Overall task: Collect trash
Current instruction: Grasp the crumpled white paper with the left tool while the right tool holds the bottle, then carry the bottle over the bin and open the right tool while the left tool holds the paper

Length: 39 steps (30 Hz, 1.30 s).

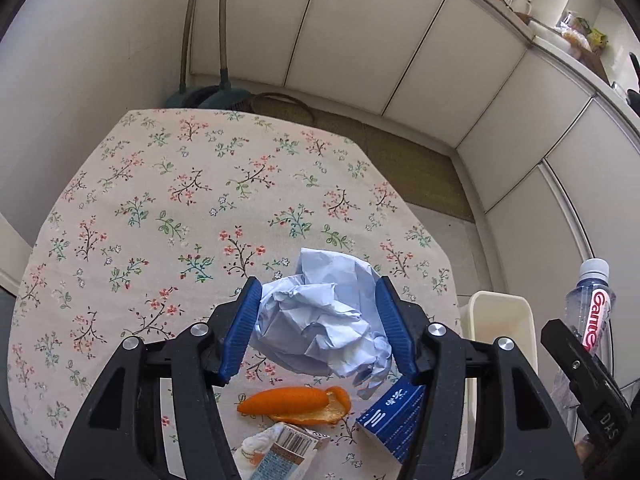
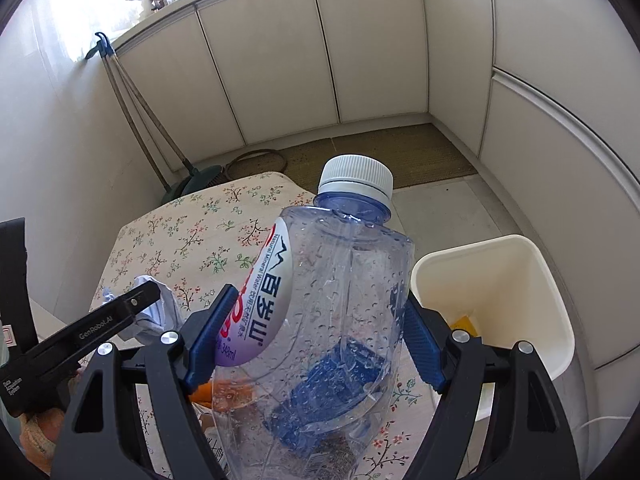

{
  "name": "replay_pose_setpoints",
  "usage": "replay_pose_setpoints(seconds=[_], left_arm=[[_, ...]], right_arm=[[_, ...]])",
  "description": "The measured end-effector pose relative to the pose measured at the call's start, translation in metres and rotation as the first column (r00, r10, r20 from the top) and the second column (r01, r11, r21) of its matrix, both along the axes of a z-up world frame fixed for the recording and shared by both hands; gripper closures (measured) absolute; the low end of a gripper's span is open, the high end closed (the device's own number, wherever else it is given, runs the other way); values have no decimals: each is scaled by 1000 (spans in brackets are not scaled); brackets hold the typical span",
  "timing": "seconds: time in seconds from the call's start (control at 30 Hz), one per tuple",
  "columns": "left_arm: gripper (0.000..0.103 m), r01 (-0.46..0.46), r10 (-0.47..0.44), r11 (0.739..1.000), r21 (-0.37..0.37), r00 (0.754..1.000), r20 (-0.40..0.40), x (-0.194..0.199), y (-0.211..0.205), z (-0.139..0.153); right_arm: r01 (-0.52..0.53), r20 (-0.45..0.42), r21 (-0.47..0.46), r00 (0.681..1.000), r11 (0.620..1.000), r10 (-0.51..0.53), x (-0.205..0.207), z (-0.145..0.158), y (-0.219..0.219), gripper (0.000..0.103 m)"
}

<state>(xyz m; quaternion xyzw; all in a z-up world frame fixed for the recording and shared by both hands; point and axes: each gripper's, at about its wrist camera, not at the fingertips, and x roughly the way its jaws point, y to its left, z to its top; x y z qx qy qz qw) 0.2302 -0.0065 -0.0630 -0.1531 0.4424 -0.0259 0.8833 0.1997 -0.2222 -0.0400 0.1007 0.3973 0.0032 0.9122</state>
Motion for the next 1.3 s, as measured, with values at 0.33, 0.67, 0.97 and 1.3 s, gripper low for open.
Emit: replay_pose_setpoints(seconds=[0.33,0.67,0.97,1.3], left_arm=[[47,48,-47,999,-6,996,81,-25,-41,26],[47,105,-107,994,24,988,109,-33,-84,27],[47,149,-151,988,30,983,102,-32,-123,17],[46,214,-217,976,36,967,131,-26,-174,26]], right_arm=[[121,106,-76,988,990,-113,-21,18,-55,27],[290,181,-150,948,945,-262,-28,19,-122,27],[414,222,-194,902,889,-371,-20,6,-173,26],[484,234,-210,869,850,-436,-29,6,-201,8]])
